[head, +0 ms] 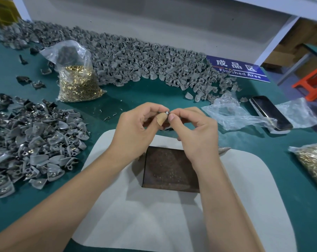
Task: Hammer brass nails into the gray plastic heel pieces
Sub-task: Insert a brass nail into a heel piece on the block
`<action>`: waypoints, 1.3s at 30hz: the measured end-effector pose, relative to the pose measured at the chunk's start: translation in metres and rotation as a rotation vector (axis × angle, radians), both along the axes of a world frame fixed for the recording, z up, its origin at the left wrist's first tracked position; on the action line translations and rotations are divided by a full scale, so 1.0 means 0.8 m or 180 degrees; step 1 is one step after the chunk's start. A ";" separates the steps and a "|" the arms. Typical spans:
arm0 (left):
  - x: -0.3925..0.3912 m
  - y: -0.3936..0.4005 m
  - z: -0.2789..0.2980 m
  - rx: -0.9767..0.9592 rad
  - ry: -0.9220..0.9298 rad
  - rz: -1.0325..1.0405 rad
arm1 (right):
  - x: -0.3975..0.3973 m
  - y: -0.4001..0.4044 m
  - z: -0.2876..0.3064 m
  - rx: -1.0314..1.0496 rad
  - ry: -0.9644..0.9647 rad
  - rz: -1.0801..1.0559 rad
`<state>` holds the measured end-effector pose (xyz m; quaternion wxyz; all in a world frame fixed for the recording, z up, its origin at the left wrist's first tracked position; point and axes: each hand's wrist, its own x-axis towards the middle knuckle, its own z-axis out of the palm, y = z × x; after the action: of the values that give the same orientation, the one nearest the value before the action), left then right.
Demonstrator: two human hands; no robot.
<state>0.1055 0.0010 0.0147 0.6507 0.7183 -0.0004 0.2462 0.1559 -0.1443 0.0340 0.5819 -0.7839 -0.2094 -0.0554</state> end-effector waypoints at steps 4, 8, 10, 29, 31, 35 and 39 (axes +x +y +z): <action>-0.002 0.004 0.004 0.0297 -0.0043 -0.0077 | -0.001 -0.004 0.005 -0.0190 -0.0284 0.0064; -0.012 -0.002 0.005 0.0211 -0.0036 -0.0128 | -0.015 -0.013 0.009 -0.0306 -0.0647 -0.0029; -0.024 -0.011 0.004 0.0112 -0.0016 -0.0149 | -0.029 -0.022 0.007 -0.0265 -0.0581 -0.0037; -0.085 -0.037 -0.022 0.1360 0.0180 0.0393 | -0.088 -0.134 -0.019 -0.3259 0.0467 -0.1414; -0.087 -0.039 -0.024 0.1404 0.0183 0.0476 | -0.087 -0.135 -0.014 -0.3034 0.0540 -0.1374; -0.090 -0.036 -0.022 0.1667 0.0127 0.0698 | -0.089 -0.142 0.005 -0.2123 0.0391 -0.1241; -0.093 -0.028 -0.019 0.1914 0.0124 0.0695 | -0.104 -0.129 0.028 -0.1539 0.0353 -0.0400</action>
<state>0.0312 -0.0215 -0.0007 0.3788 0.8788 0.0165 0.2896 0.0724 -0.2477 0.0563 0.3836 -0.9136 -0.1352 0.0032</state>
